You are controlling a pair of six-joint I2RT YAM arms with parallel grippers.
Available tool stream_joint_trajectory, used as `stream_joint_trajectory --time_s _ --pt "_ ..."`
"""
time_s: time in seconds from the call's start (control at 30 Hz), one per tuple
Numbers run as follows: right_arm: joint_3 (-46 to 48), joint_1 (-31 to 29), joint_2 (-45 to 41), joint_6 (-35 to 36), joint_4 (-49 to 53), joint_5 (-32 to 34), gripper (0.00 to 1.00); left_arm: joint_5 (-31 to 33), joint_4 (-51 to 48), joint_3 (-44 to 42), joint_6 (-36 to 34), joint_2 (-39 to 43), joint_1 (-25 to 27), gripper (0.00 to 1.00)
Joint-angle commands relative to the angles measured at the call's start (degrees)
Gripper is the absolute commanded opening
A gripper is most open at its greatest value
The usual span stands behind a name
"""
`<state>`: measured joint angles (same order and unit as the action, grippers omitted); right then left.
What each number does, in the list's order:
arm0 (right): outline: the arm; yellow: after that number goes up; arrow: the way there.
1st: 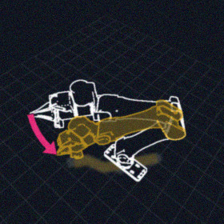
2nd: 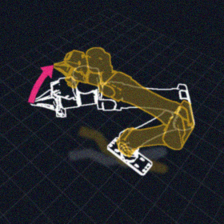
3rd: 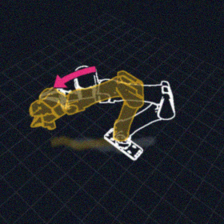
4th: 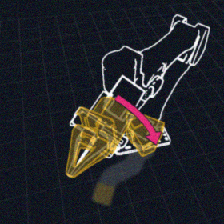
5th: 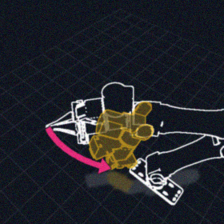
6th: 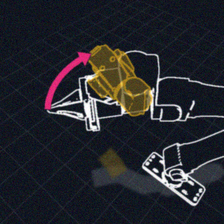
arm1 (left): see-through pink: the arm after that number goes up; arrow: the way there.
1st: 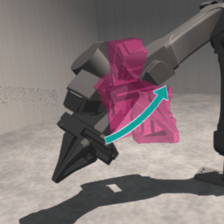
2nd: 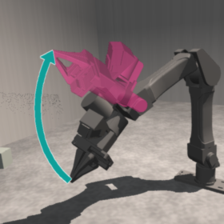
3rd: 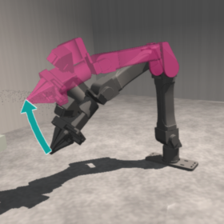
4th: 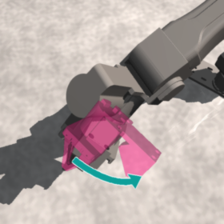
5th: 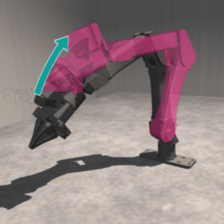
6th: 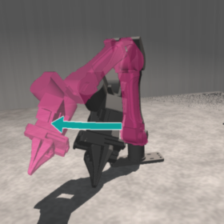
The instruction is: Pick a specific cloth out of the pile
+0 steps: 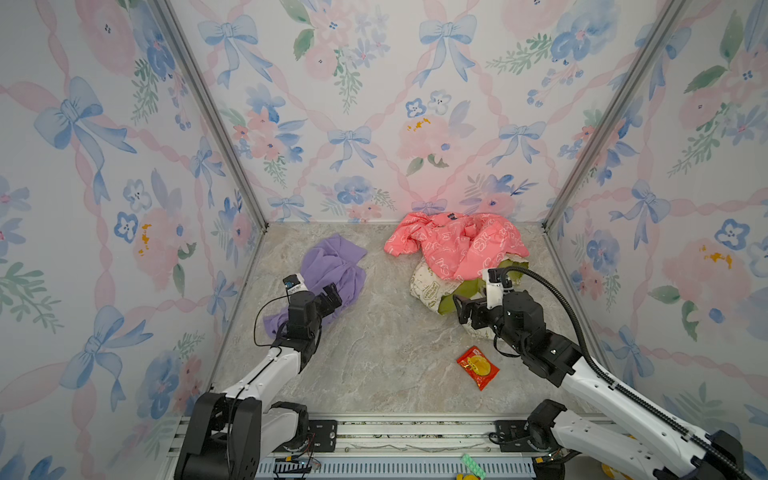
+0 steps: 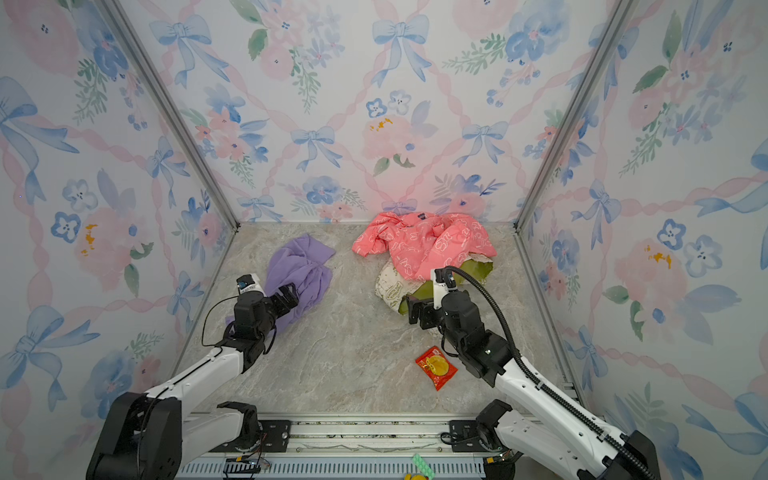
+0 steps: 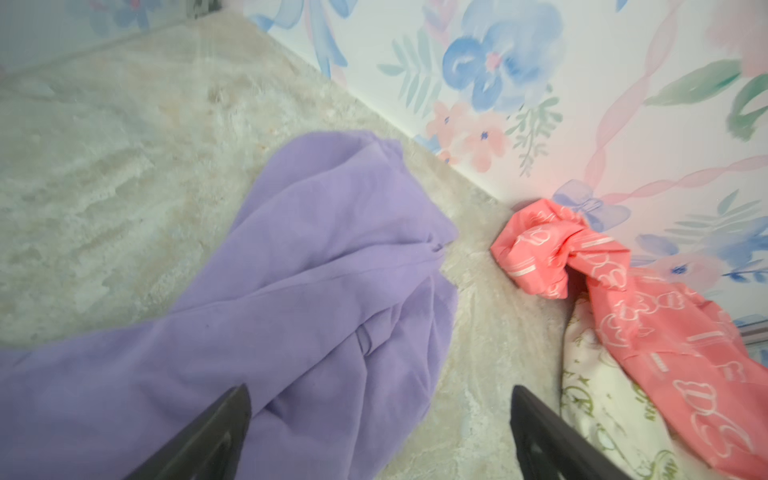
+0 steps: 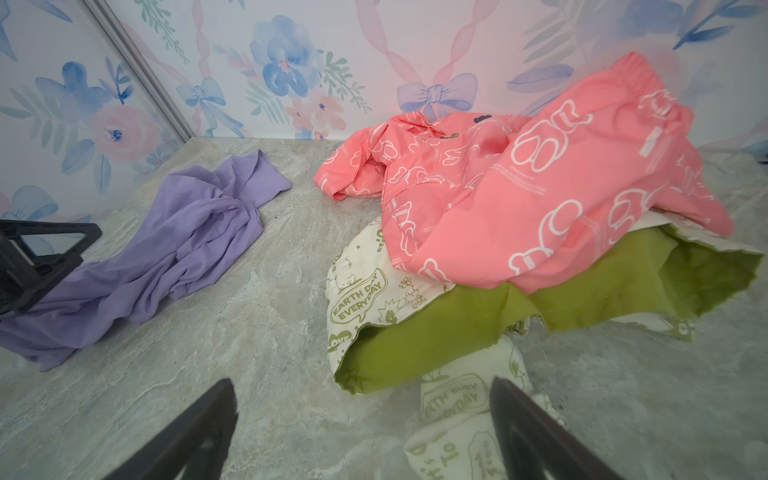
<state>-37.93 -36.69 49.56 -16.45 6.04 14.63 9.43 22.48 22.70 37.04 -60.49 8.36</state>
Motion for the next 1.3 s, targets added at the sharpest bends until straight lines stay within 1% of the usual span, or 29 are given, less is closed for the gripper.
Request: stream_joint_trajectory --time_s 0.0,0.07,0.17,0.23,0.33,0.4,0.5,0.53,0.6,0.67,0.77,0.83,0.97,1.0,1.03,1.1,1.2,1.27 --pt "2.2 2.0 -2.8 0.0 1.4 4.5 0.97 6.3 -2.7 -1.1 -5.6 8.8 -0.4 0.98" --pt "3.9 3.5 -4.5 -0.2 1.3 7.2 0.97 9.8 -2.6 -2.2 -8.6 14.4 -0.4 0.98" --pt "6.6 6.8 -7.1 -0.6 1.2 11.0 0.97 14.9 -1.1 -4.7 -11.3 20.2 -0.4 0.98" --pt "8.5 9.2 -8.7 -0.9 0.9 13.7 0.97 17.1 1.3 -7.1 -13.1 22.7 -0.4 0.98" --pt "11.6 13.3 -11.1 -0.9 0.0 17.8 0.97 18.9 6.5 -11.3 -15.9 23.7 -0.4 0.98" --pt "14.3 15.9 -12.5 0.6 -2.5 19.0 0.97 20.4 9.7 -13.8 -16.9 22.9 -0.4 0.98" --pt "19.4 19.4 -14.0 2.3 -9.4 18.7 0.97 19.9 19.5 -18.7 -19.3 19.7 -0.4 0.98" --pt "21.4 20.2 -14.1 3.2 -12.6 18.4 0.97 19.3 23.4 -20.2 -20.4 18.1 -0.4 0.98" --pt "24.3 21.2 -13.6 4.8 -19.2 17.6 0.97 19.1 28.2 -21.5 -22.4 14.3 -0.4 0.98" --pt "24.1 22.3 -12.4 7.1 -20.5 14.8 0.97 19.2 31.6 -21.6 -24.7 10.2 -0.4 0.98" --pt "24.4 22.6 -6.9 12.8 -27.1 14.5 0.97 19.2 38.0 -21.8 -27.1 3.7 -0.4 0.98" --pt "24.3 22.8 -1.5 15.9 -30.6 14.6 0.97 18.3 43.2 -22.1 -28.5 -0.6 -0.4 0.98" --pt "25.4 23.9 11.0 18.4 -41.9 15.0 0.97 16.5 51.3 -21.7 -30.7 -8.5 -0.4 0.98" --pt "25.2 24.2 14.5 19.5 -46.0 15.2 0.97 15.0 52.0 -21.3 -31.4 -9.5 -0.4 0.98" --pt "24.0 23.9 16.8 20.6 -47.1 15.8 0.97 13.8 53.3 -21.1 -32.2 -10.7 -0.4 0.98" --pt "22.0 23.8 20.1 22.4 -46.9 12.9 0.97 12.0 55.4 -20.5 -33.0 -12.8 -0.4 0.98" --pt "21.2 23.6 25.2 25.1 -53.4 9.7 0.97 9.2 59.2 -20.6 -33.3 -16.2 -0.4 0.98" --pt "20.7 23.5 26.9 26.2 -55.3 8.2 0.97 8.3 64.3 -21.2 -33.7 -19.9 -0.4 0.98"
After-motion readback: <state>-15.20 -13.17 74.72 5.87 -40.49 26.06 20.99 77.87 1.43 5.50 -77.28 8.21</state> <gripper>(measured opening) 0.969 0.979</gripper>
